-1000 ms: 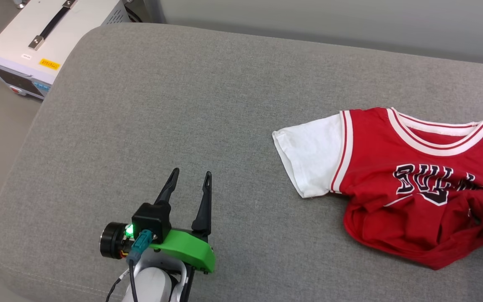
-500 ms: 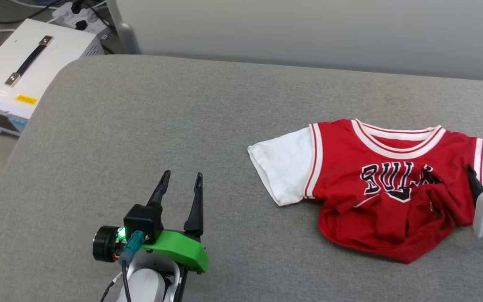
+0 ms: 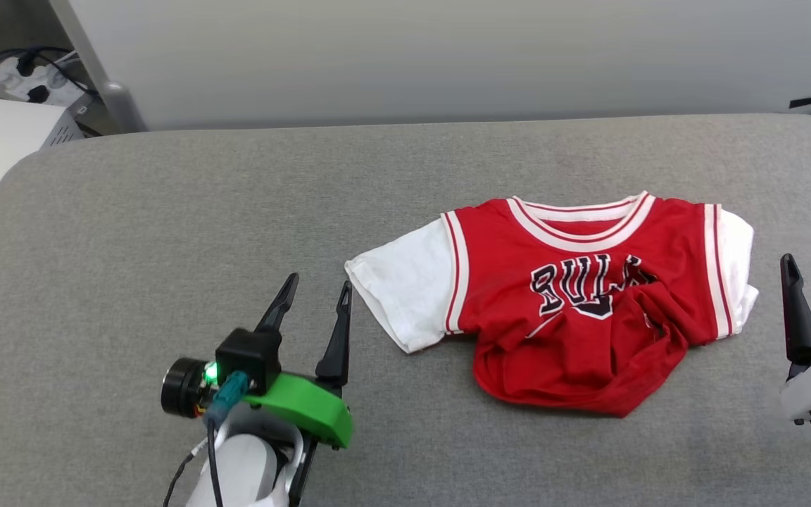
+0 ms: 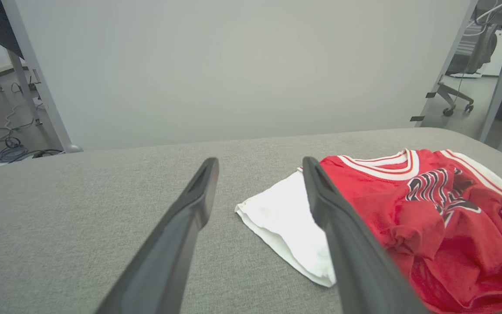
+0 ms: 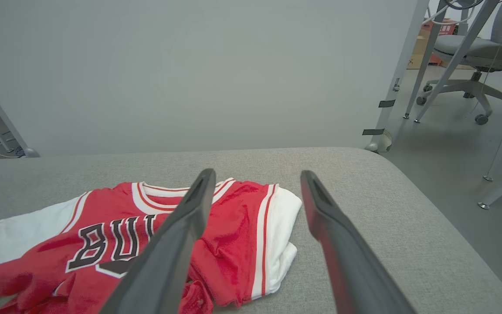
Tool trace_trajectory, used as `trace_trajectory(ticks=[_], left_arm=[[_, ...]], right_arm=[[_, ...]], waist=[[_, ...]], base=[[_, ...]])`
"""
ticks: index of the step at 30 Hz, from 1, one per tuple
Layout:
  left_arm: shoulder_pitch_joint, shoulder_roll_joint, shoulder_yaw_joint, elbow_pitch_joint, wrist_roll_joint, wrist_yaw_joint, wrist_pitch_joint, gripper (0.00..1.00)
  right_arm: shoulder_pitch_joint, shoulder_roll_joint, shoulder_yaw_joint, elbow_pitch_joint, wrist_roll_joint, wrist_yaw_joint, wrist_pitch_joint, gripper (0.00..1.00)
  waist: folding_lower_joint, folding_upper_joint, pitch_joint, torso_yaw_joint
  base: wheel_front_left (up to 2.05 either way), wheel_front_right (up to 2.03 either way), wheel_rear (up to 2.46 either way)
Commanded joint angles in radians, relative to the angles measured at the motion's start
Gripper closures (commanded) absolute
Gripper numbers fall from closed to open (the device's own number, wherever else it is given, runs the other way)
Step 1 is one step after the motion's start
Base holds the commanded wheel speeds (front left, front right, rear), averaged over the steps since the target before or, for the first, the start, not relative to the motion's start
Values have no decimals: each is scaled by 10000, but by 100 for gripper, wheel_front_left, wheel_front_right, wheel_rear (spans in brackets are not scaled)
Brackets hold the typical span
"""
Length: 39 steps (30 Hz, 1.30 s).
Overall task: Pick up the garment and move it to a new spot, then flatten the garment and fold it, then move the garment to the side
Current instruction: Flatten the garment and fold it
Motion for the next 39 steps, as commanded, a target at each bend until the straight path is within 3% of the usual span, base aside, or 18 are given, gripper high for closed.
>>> trace_trajectory(ticks=[1, 11, 16, 17, 21, 27, 32, 33, 35, 36, 39], left_arm=[[-409, 123, -34, 83, 51, -131, 156, 0], [-3464, 1049, -817, 892, -542, -803, 3762, 0], [-4545, 1572, -1203, 1896, -1825, -858, 6905, 0], [-4943, 2099, -1532, 2218, -2674, -862, 8256, 0], [-5234, 2585, -1801, 2549, -3240, -864, 9021, 0], [-5489, 2949, -2019, 3106, -3043, -863, 8904, 0], [-5485, 2818, -2278, 3771, -3007, -839, 8751, 0], [-5469, 2785, -2283, 3866, -3077, -841, 8752, 7], [-5434, 2714, -2274, 4015, -3259, -845, 8772, 95], [-5428, 2692, -2279, 4057, -3314, -847, 8744, 100], [-5407, 2676, -2266, 4161, -3428, -851, 8516, 100]], right_arm=[[130, 128, -73, -234, 21, 2, -159, 0], [82, 941, -650, -1061, -441, 2, -319, 0], [-68, 1139, -490, -1040, -512, 2, -396, 0], [-118, 1236, -430, -936, -531, 2, -453, 0], [-217, 1314, -330, -806, -513, 2, -581, 0], [-434, 1414, -156, -582, -464, 2, -756, 0], [-588, 1484, -92, -340, -473, 2, -867, 0], [-601, 1482, -93, -318, -478, 2, -866, 0], [-616, 1466, -122, -281, -493, 2, -850, 0], [-617, 1456, -146, -267, -504, 2, -840, 0], [-610, 1403, -183, -230, -555, 2, -777, 0]], waist=[[0, 0, 227, -375], [0, 0, 907, -1071], [0, 0, 1238, -1397], [0, 0, 1416, -1577], [0, 0, 1682, -1747], [0, 0, 2077, -1946], [0, 0, 2294, -2037], [0, 0, 2300, -2032], [0, 0, 2291, -2003], [0, 0, 2276, -1977], [0, 0, 2174, -1867]], base=[[0, 0, 0], [0, 0, 0], [0, 0, 0], [0, 0, 0], [0, 0, 0], [0, 0, 0], [0, 0, 0], [0, 0, 0], [0, 0, 0], [0, 0, 0], [0, 0, 0]])
